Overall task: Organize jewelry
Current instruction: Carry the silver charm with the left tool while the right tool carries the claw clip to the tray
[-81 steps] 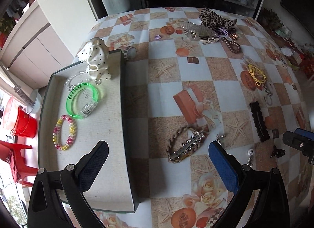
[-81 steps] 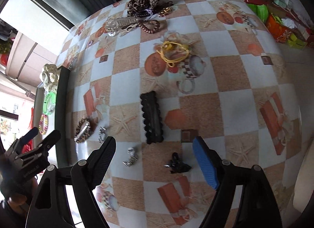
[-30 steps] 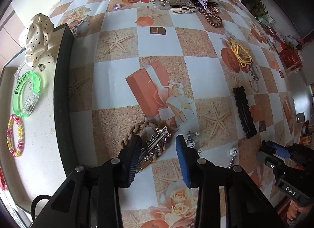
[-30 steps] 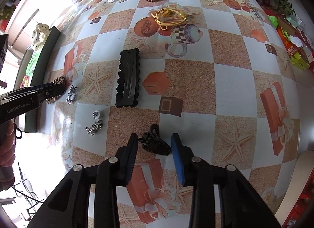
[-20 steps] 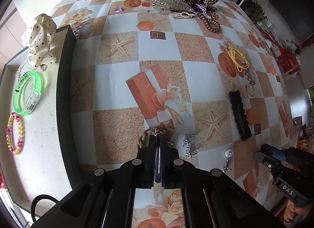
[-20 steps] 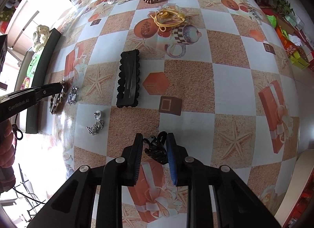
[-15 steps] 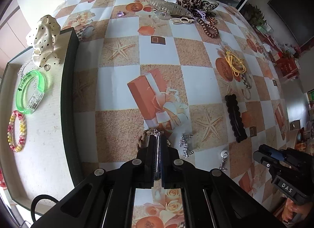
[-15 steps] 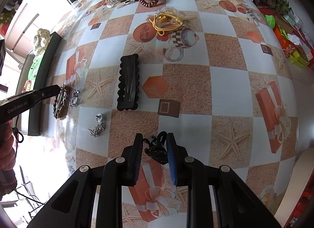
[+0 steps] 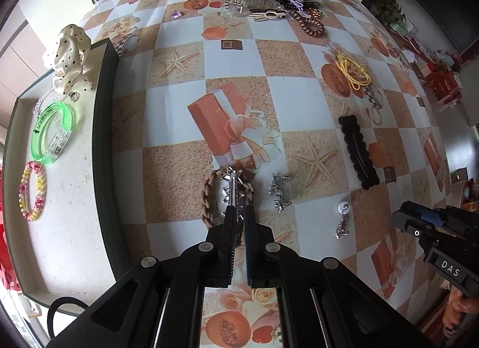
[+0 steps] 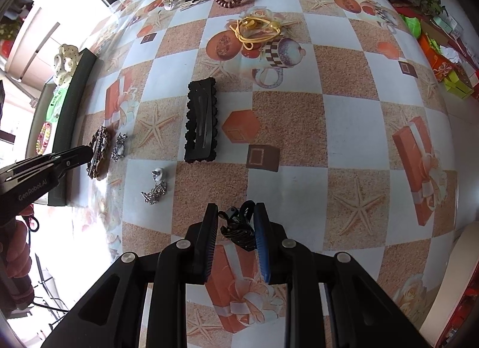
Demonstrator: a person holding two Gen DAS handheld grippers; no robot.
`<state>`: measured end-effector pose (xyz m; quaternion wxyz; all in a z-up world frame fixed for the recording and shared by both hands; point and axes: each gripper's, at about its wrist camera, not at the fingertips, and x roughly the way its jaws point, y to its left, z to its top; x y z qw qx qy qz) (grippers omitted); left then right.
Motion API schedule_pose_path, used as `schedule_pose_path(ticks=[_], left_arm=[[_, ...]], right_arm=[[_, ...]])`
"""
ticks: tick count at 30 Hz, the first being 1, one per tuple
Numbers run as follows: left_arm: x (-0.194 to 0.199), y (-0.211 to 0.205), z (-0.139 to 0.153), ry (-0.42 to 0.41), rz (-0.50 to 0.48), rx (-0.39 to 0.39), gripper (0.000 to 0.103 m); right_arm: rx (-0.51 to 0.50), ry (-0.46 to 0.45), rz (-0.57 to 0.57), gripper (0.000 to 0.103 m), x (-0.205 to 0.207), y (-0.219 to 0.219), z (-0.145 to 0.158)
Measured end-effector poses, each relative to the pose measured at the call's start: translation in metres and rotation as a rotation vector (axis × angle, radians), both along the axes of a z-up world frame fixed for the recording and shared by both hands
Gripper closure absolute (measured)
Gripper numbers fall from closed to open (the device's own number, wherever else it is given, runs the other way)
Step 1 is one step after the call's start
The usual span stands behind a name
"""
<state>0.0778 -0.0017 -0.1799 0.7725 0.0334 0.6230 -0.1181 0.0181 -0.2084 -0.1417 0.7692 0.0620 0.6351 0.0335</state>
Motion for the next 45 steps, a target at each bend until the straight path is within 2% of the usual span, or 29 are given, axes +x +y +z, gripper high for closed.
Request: schedule_pose_path(ticks=[1,2,3,5,11,12,16,18,24,26,27,28,29,35,45], left_arm=[[-0.002,-0.003,0.001,-0.002,-0.011,-0.005,0.078],[-0.003,-0.007,0.002,-0.003,-0.021,-0.011,0.051],[-0.004,-0.010,0.003,-0.011,-0.024,-0.007,0.000],[-0.010,-0.020,0.012,-0.065,-0.047,0.006,0.000],[-0.022,-0.054,0.010,-0.082,-0.147,0.041,0.000],[-0.026,-0.058,0.009,-0.084,-0.164,0.043,0.003],[-0.033,-0.073,-0.003,-0.033,-0.201,0.024,0.028],[-0.035,-0.081,-0.010,-0.013,-0.219,0.017,0.035],[-0.035,-0.096,-0.020,-0.011,-0.233,0.022,0.039],[-0.034,-0.097,-0.018,-0.022,-0.230,0.028,0.054],[-0.034,-0.098,-0.018,-0.030,-0.232,0.040,0.068],[-0.033,-0.098,-0.017,-0.033,-0.234,0.041,0.087],[-0.031,-0.099,-0.017,-0.023,-0.232,0.026,0.092],[-0.026,-0.078,-0.007,0.006,-0.155,-0.091,0.092],[-0.027,-0.041,0.029,-0.048,-0.073,-0.162,0.092]], right_arm=[[-0.001,-0.001,-0.005,0.077,-0.001,-0.001,0.000],[-0.001,-0.001,-0.010,0.077,-0.001,-0.002,0.000],[-0.002,-0.001,-0.015,0.077,-0.002,-0.004,0.001],[-0.003,0.001,-0.027,0.077,-0.004,-0.009,0.001],[-0.005,0.004,-0.054,0.077,-0.006,-0.018,0.000],[-0.005,0.004,-0.056,0.077,-0.005,-0.019,0.000],[-0.010,0.003,-0.068,0.077,-0.007,-0.025,0.001],[-0.009,0.007,-0.074,0.077,-0.008,-0.027,0.000],[-0.010,0.009,-0.076,0.077,-0.008,-0.029,-0.002],[-0.009,0.008,-0.075,0.077,-0.009,-0.029,-0.002],[-0.009,0.007,-0.075,0.077,-0.008,-0.029,-0.002],[-0.010,0.006,-0.075,0.077,-0.008,-0.028,-0.001],[-0.011,0.004,-0.075,0.077,-0.009,-0.029,-0.001],[-0.008,-0.004,-0.076,0.077,-0.008,-0.029,0.005],[0.012,-0.021,-0.044,0.077,0.002,-0.012,0.020]])
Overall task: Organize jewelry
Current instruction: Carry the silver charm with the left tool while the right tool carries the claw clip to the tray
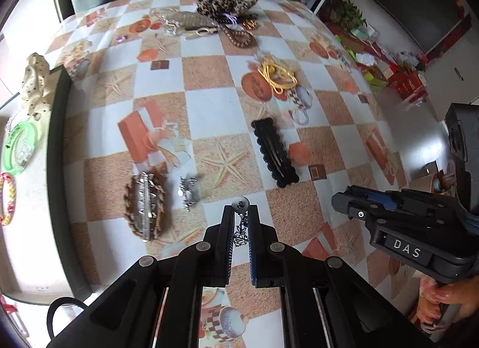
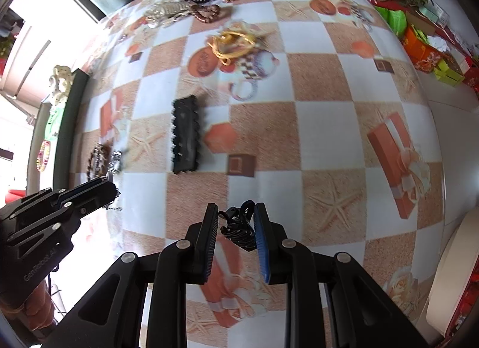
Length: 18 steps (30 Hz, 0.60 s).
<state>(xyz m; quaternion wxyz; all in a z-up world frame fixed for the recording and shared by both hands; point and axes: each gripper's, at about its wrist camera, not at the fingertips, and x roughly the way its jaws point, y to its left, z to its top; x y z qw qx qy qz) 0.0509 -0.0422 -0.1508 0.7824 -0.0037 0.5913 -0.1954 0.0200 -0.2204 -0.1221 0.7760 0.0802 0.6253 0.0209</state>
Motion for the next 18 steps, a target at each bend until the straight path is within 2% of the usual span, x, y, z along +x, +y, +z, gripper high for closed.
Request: schedule_pose_path(ticks=[8,18], left_arm=[[0.002,0.047,0.025,-0.055,0.104,-0.016,0.092],[-0.006,0.130,0.039,-0.107,0.282,0.000,0.092]], right_arm=[[0.035,-0.023,0.056,0.077,0.018,0.037,0.015],[0.086,-0.059,0.187,0.077,0.049,0.116,0.034]])
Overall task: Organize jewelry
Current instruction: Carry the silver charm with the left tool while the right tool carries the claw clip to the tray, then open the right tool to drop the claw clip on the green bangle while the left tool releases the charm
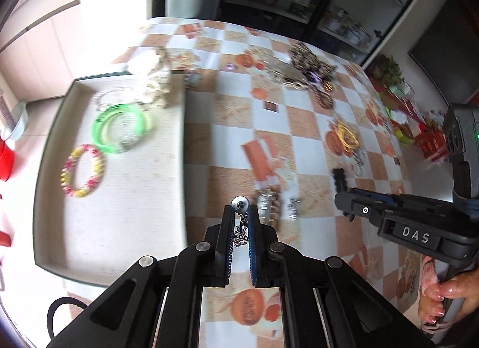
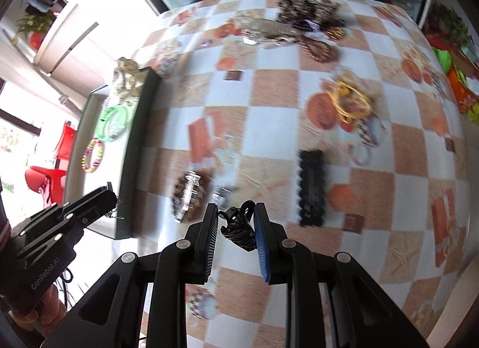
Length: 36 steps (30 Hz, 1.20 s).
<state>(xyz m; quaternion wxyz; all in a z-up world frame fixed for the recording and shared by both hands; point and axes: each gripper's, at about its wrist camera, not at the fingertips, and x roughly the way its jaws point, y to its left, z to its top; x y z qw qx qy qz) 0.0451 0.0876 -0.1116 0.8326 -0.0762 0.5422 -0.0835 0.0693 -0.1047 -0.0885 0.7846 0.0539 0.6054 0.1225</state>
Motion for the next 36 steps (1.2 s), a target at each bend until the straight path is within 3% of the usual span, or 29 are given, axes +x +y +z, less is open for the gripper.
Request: schedule_pose_path(ticks=[8,16,24,36], left_arm=[[-0.008,0.076,-0.008,0.010,0.153,0.028,0.092],[-0.005,0.134,-0.035,0.051,0.274,0.053,0.092],[0.005,0.159,-0.056,0.082,0.345,0.075,0.092],[0.012,0.163,-0.073,0.095,0.348,0.132,0.092]], right_arm=[[0.050,-0.030,0.157,0.077,0.028,0.088,0.008],[0.078,-0.032,0.269,0.077,0.053,0.164,0.002],[0.081,-0.042,0.323,0.077,0.092,0.220,-0.013],[0.042,-0.032,0.338,0.077,0.127,0.263,-0.060]])
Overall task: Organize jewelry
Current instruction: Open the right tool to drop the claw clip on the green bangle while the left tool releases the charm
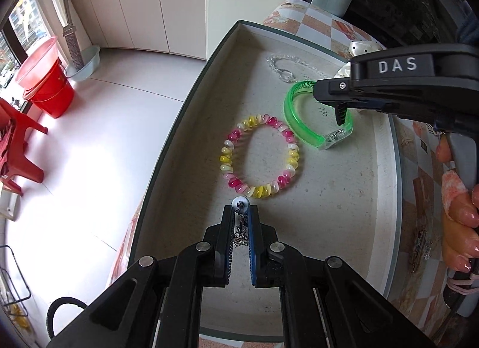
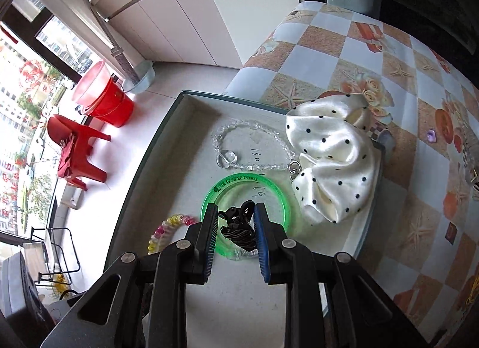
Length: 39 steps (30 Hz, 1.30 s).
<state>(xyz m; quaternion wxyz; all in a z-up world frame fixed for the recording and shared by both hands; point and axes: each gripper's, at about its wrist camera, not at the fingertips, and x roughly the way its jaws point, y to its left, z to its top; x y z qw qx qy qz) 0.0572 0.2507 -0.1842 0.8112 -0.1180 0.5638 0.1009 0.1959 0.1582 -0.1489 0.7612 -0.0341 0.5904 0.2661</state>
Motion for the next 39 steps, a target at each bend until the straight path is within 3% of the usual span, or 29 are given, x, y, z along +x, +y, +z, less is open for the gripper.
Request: schedule_pose_path(ticks=[6,14,16,18,24,29,37,38,39], left_arm=[[0.000,-0.003,-0.002,0.005,-0.006,0.034,0.092],[0.000,-0.008,-0.001,0.017,-0.014,0.056,0.091],[0.000,-0.009,0.000,0.021,-0.013,0.063,0.091],[0.001,-0.010,0.001,0.023,-0.012,0.074,0.091],[0.003,-0.013,0.007,0.021,-0.004,0.102,0.091],[0.002,-0.018,0.015,0.012,-0.003,0.123,0.091],[0.007,-0.030,0.019,0.020,-0.031,0.141,0.091],[0.007,-0.031,0.019,0.023,-0.035,0.141,0.089],[0.007,-0.034,0.019,0.027,-0.039,0.142,0.061]], right_arm=[[-0.023,0.005,-0.002,0.077,0.004,0.006,-0.018],[-0.019,0.009,-0.008,0.075,0.001,0.004,-0.018],[-0.007,0.017,-0.009,0.066,0.001,0.001,-0.017],[0.013,0.019,-0.011,0.051,0.002,-0.004,-0.011],[0.069,0.012,-0.029,0.050,-0.005,-0.019,0.014],[0.104,0.008,-0.076,0.050,-0.018,-0.050,0.036],[0.091,0.027,-0.167,0.050,-0.047,-0.116,0.044],[0.088,0.034,-0.184,0.050,-0.051,-0.126,0.044],[0.087,0.039,-0.196,0.050,-0.054,-0.134,0.044]])
